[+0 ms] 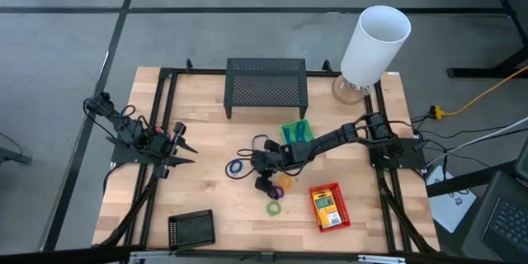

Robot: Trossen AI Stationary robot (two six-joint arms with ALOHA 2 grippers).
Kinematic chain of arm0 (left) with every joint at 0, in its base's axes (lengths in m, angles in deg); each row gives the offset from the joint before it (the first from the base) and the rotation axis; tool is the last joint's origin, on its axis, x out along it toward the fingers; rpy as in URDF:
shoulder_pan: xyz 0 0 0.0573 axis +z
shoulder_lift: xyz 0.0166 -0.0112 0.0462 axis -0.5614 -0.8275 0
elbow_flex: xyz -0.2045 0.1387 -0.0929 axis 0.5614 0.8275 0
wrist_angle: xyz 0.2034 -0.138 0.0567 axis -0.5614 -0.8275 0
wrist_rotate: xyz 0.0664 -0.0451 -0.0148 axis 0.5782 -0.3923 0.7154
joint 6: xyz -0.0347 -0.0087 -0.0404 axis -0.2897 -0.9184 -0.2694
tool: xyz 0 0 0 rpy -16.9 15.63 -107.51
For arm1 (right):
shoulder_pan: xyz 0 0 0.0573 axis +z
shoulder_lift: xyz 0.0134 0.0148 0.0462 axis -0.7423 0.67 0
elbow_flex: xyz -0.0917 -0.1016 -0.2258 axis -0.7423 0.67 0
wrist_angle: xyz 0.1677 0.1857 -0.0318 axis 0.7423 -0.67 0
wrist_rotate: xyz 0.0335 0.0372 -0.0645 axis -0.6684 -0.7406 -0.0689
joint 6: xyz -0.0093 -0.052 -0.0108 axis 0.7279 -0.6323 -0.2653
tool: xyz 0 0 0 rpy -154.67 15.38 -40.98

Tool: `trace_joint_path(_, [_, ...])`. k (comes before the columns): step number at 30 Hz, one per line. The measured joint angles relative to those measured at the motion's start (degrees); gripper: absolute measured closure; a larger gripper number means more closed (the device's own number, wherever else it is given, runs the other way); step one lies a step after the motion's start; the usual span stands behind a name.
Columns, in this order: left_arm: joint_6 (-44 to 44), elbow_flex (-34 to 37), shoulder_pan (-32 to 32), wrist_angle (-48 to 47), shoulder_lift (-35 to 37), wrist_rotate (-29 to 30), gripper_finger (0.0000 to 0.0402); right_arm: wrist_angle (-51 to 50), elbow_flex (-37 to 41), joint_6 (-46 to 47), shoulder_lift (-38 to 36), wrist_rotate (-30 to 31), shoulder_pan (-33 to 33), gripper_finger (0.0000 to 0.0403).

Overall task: Pick & Place Office Desk Supplies
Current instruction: Put the blue rubber band into the green basket

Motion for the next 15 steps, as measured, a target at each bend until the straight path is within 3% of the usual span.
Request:
trace_joint_path(6, [0.2,0.0,0.0,0.0,0.0,0.0,0.0272,3.1,0.3,-4.2,-1.8,1.9,0.3,0.0398])
trace_joint_path(15, [0.2,0.0,0.0,0.0,0.0,-0.8,0.0272,5.3,0.2,-5.1,-10.8,18.3,1.7,0.04])
